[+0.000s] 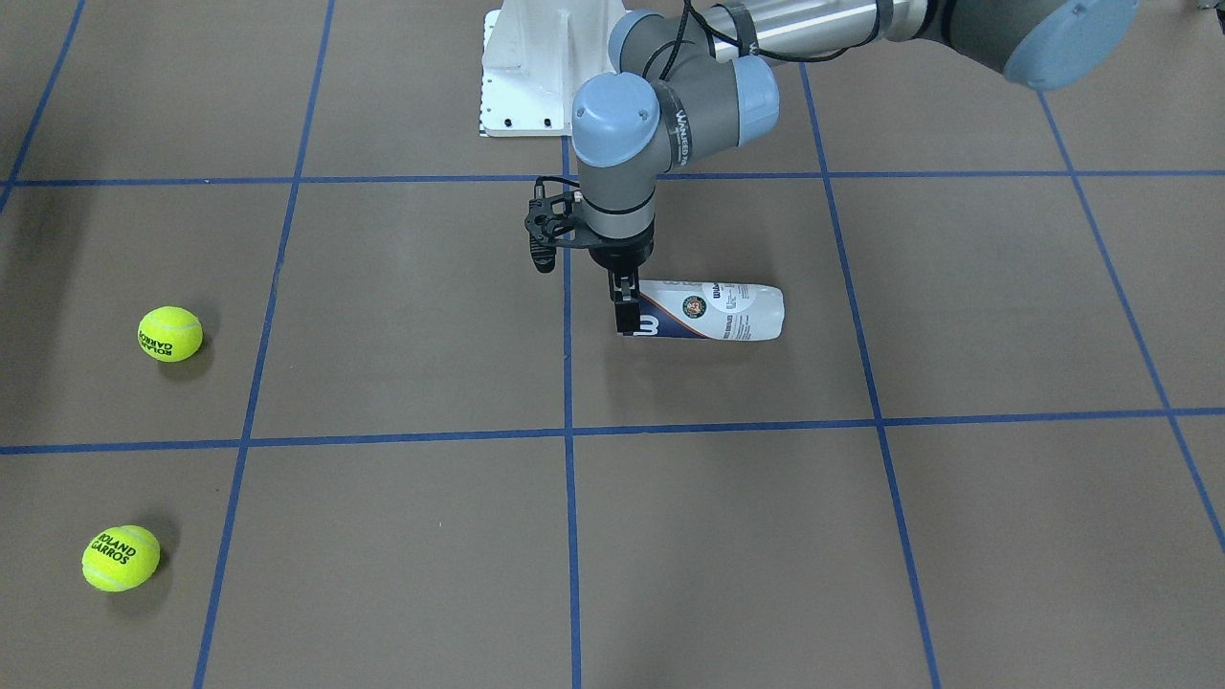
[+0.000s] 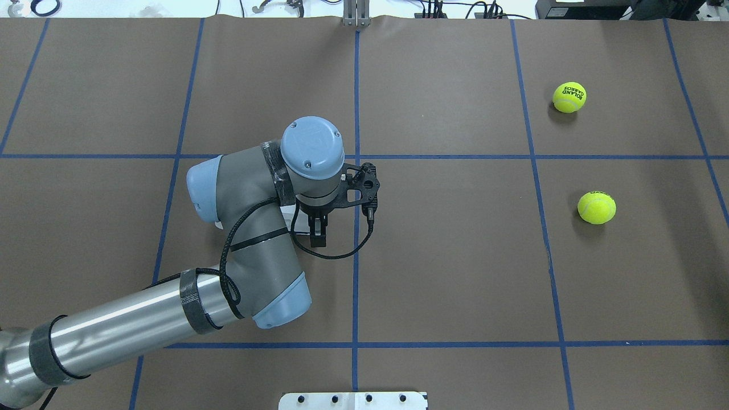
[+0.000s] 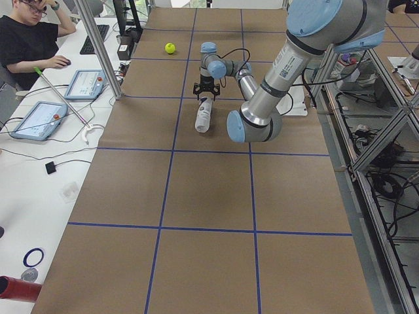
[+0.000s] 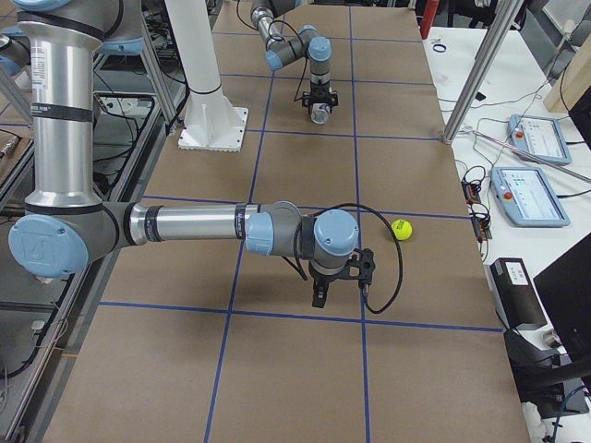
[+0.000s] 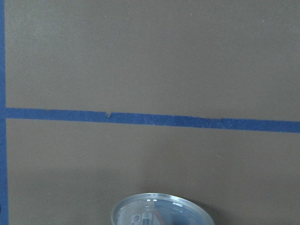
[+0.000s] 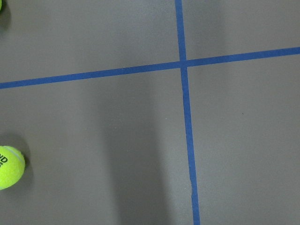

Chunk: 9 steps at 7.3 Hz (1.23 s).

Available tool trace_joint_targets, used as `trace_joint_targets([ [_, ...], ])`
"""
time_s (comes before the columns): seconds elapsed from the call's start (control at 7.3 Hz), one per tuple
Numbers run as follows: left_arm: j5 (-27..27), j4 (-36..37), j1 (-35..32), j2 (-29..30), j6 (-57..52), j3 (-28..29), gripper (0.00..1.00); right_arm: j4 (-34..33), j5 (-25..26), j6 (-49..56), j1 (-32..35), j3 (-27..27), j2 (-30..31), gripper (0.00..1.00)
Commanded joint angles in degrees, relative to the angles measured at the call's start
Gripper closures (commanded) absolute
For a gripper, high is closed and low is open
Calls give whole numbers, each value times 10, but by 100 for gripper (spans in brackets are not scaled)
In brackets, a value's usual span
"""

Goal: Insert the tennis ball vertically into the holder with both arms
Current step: 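Lift the can with the left gripper and rotate it upright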

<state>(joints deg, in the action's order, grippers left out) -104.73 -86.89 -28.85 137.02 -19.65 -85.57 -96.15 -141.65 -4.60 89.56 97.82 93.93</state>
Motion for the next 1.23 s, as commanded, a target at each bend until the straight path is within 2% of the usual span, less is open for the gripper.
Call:
trace_joint_targets([
  [0.0,1,-46,1,1,4,35,1,0,-1,0,0,1,4,1],
  [0.41,1,-49,6,4,4,38,1,0,-1,0,0,1,5,1],
  [0.55,3,-47,5,4,4,38,27,0,0,0,0,1,5,1],
  [0.68,29,-46,6,3,3,36,51,0,0,0,0,1,4,1],
  [0.96,45,-45,4,4,3,13,71,1,-1,0,1,3,3,1],
  [1.1,45,-44,-5,5,5,-37,75,0,-1,0,1,5,4,1],
])
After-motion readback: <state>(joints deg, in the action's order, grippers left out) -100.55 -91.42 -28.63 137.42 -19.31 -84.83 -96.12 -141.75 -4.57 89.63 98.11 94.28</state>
